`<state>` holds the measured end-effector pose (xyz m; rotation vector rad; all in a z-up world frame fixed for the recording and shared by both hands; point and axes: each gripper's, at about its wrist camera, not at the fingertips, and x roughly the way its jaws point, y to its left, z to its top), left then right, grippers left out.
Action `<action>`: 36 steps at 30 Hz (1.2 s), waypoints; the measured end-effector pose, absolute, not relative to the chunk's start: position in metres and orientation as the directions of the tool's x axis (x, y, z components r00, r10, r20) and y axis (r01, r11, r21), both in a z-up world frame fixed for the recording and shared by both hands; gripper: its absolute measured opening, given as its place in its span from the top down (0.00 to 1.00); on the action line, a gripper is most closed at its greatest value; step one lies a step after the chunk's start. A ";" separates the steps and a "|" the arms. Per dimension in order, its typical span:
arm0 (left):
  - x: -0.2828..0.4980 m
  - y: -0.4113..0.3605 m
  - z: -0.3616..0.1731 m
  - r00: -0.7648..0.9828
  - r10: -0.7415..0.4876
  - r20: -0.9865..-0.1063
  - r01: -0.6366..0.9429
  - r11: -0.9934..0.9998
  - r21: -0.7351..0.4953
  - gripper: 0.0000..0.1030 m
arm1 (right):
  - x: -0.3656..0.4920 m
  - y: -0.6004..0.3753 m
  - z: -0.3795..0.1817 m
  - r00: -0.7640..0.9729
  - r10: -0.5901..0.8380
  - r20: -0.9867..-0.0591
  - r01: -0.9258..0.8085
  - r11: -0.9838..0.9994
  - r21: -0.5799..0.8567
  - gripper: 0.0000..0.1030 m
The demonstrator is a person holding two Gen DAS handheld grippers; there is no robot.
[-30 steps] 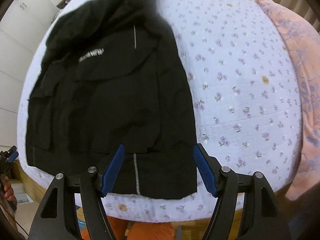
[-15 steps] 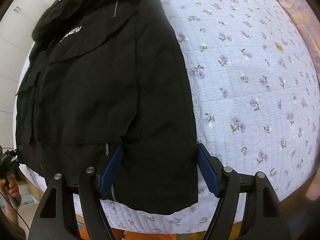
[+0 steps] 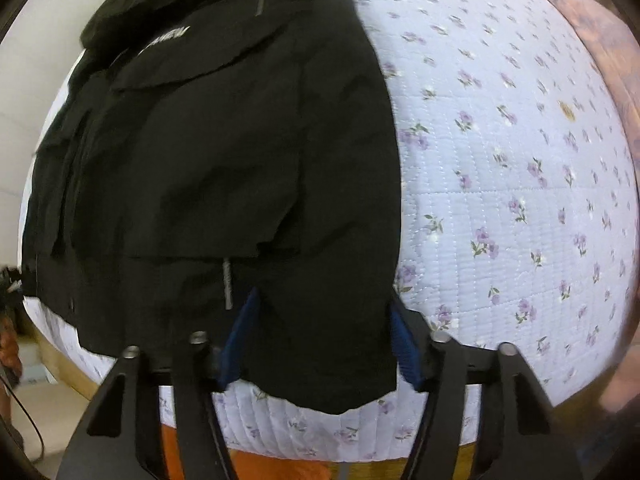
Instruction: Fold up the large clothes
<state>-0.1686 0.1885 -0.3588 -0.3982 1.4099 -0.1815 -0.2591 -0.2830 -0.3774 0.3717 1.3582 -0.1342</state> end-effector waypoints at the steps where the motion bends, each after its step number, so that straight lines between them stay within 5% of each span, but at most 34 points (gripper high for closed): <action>1: -0.169 0.184 -0.357 0.161 -0.349 -0.923 -0.097 0.925 -0.367 0.58 | -0.259 -0.283 -0.376 0.217 0.135 -0.967 0.303 0.932 0.198 0.62; 5: -0.167 0.171 -0.358 0.138 -0.321 -0.937 -0.057 0.942 -0.331 0.61 | -0.258 -0.282 -0.377 0.205 0.163 -0.965 0.292 0.931 0.219 0.64; 7: -0.161 0.168 -0.361 0.121 -0.337 -0.934 -0.065 0.936 -0.346 0.60 | -0.258 -0.288 -0.383 0.191 0.202 -0.961 0.331 0.908 0.257 0.49; 9: -0.157 0.166 -0.362 0.110 -0.341 -0.933 -0.064 0.935 -0.349 0.60 | -0.258 -0.287 -0.383 0.204 0.227 -0.952 0.339 0.896 0.287 0.43; 10: -0.156 0.163 -0.361 0.113 -0.335 -0.936 -0.055 0.938 -0.342 0.60 | -0.257 -0.284 -0.383 0.196 0.208 -0.958 0.330 0.906 0.264 0.49; 12: -0.153 0.160 -0.356 0.110 -0.346 -0.932 -0.028 0.936 -0.351 0.88 | -0.257 -0.278 -0.379 0.202 0.185 -0.962 0.305 0.921 0.241 0.73; 15: -0.144 0.159 -0.335 0.136 -0.385 -0.913 -0.007 0.921 -0.389 0.90 | -0.250 -0.277 -0.366 0.213 0.185 -0.959 0.303 0.921 0.245 0.85; 25: -0.040 0.139 -0.241 0.301 -0.550 -0.779 0.104 0.831 -0.547 0.90 | -0.196 -0.339 -0.265 0.429 0.274 -0.861 0.318 0.846 0.428 0.87; 36: 0.142 0.110 -0.194 0.488 -0.559 -0.670 0.209 0.821 -0.532 0.89 | -0.026 -0.396 -0.191 0.635 0.076 -0.769 0.287 0.901 0.326 0.87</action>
